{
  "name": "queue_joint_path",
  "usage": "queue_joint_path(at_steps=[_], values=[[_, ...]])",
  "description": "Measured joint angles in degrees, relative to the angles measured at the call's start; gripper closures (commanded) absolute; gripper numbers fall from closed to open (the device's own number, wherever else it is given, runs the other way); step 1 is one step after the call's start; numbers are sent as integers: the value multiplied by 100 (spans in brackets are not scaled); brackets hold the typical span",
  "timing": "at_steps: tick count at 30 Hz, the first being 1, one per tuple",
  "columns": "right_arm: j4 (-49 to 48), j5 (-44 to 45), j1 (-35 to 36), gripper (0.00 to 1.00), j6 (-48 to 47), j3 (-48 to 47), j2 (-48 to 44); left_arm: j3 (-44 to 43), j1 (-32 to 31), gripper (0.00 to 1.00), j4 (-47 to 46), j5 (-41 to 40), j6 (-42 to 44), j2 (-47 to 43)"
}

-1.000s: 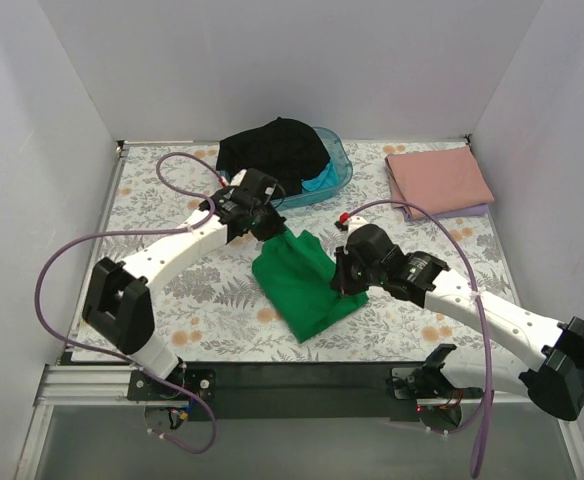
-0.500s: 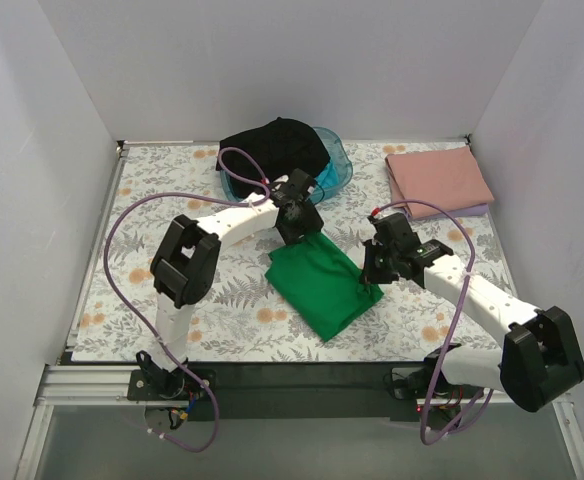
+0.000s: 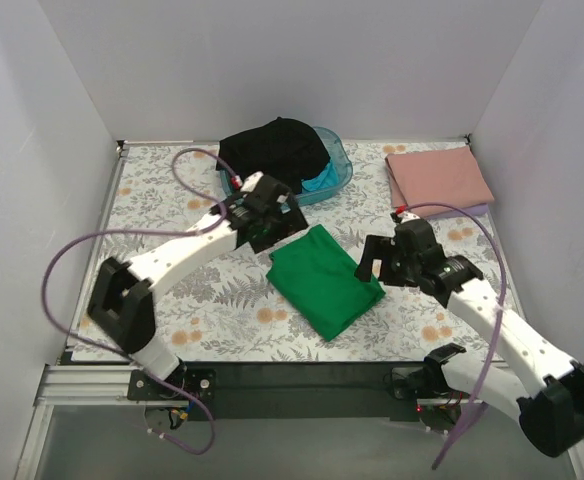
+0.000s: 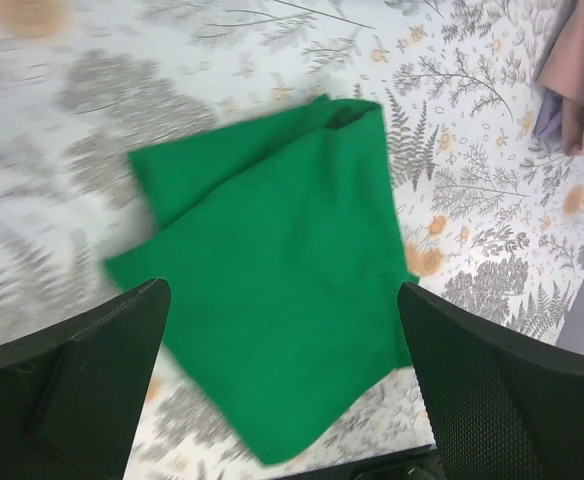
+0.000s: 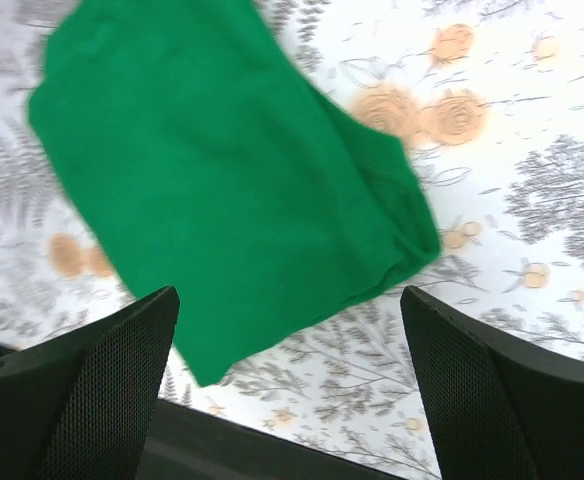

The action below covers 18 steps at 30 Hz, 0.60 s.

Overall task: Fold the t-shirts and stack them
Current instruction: Fold the tshirt, then neatly place the folded tshirt to the corner

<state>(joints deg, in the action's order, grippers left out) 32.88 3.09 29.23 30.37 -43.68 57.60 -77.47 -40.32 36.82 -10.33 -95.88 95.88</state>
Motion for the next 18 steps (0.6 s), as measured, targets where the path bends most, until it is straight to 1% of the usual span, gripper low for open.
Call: queue_joint_path(at_steps=[3,5,7,10,12,14,18], values=[[-160,-278,175,2,341,507,-750,1113,66,2,48,-455,-94,-1685],[-275,-348,420,2,647,898,-988,1738,122,2,175,-791,-289,-2796],[-396,-372,769,2,933,1224,-960,2323,190,2,221,-1106,-479,-3829],[-540,-251,1303,2,1329,1405,-568,3126,234,2,334,-1342,-688,-5012],[-713,-122,1561,2,1565,1412,-297,3493,245,2,496,-1397,-839,-5486],[-879,57,1679,2,1816,1414,-90,3663,245,2,660,-1423,-953,-5683],[-1161,479,1731,2,2363,1515,98,3652,249,2,1091,-1445,-1150,-5626]])
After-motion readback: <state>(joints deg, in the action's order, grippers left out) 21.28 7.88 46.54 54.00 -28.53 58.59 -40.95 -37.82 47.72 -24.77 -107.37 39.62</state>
